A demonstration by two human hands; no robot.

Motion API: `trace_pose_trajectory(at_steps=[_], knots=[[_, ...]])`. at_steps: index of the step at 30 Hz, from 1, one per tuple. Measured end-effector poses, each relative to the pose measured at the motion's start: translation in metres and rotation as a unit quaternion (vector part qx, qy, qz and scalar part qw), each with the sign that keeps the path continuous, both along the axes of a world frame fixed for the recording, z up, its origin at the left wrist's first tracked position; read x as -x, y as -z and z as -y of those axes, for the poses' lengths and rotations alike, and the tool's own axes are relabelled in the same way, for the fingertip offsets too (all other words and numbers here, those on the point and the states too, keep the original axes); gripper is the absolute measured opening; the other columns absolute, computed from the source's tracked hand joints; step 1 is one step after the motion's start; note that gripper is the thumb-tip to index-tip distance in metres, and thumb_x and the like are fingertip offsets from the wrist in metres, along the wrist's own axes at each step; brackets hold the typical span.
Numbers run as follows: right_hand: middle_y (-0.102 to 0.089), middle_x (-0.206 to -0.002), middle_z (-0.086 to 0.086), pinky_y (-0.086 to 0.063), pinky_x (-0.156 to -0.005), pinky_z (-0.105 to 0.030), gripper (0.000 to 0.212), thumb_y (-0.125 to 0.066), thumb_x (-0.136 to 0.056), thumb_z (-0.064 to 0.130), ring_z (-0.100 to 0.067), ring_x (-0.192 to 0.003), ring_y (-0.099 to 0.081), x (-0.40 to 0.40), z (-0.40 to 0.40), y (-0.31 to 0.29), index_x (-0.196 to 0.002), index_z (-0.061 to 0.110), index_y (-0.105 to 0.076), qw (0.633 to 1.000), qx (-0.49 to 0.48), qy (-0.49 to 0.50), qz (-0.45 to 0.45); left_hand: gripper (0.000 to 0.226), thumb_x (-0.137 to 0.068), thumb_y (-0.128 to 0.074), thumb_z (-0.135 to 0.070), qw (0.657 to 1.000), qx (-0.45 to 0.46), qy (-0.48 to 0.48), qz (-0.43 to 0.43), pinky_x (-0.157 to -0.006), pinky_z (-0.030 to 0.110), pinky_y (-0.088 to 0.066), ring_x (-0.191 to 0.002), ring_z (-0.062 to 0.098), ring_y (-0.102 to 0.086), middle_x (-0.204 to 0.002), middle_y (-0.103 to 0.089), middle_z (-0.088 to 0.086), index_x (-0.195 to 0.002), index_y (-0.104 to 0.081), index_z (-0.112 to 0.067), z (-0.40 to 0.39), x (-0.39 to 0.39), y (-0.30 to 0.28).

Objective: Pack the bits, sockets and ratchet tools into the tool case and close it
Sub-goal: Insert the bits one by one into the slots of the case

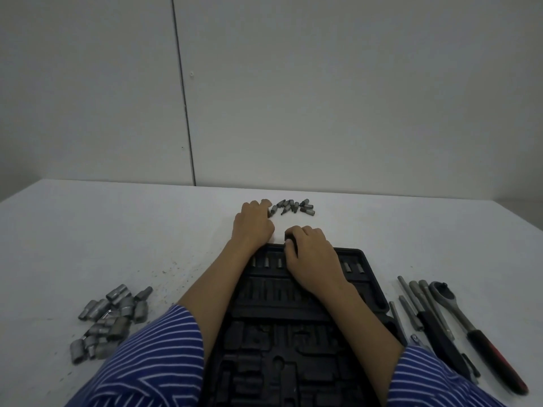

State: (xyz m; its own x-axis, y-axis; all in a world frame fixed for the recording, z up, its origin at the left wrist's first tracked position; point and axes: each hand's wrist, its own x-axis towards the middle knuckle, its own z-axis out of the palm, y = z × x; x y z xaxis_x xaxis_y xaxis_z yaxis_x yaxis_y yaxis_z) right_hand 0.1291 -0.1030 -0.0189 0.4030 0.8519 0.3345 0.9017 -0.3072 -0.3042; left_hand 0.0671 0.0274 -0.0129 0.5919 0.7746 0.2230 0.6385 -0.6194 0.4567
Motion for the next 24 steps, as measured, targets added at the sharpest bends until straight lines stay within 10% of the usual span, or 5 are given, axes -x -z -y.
trace_pose_trajectory(at_steps=[24], knots=[[-0.058,-0.114,-0.002,-0.042,-0.085,-0.034,0.027,-0.036,-0.098,0.026,-0.021,-0.105,-0.047,0.001,0.002,-0.002,-0.117,0.016,-0.054,1.0,0.012,0.003,-0.007,0.027,-0.088,-0.044,-0.006,0.997,-0.058,-0.029,0.046,-0.077,0.032,-0.04,-0.103,0.025,-0.05,-0.107,-0.063,0.006,-0.107,-0.063,-0.013,-0.002,-0.002,0.01]])
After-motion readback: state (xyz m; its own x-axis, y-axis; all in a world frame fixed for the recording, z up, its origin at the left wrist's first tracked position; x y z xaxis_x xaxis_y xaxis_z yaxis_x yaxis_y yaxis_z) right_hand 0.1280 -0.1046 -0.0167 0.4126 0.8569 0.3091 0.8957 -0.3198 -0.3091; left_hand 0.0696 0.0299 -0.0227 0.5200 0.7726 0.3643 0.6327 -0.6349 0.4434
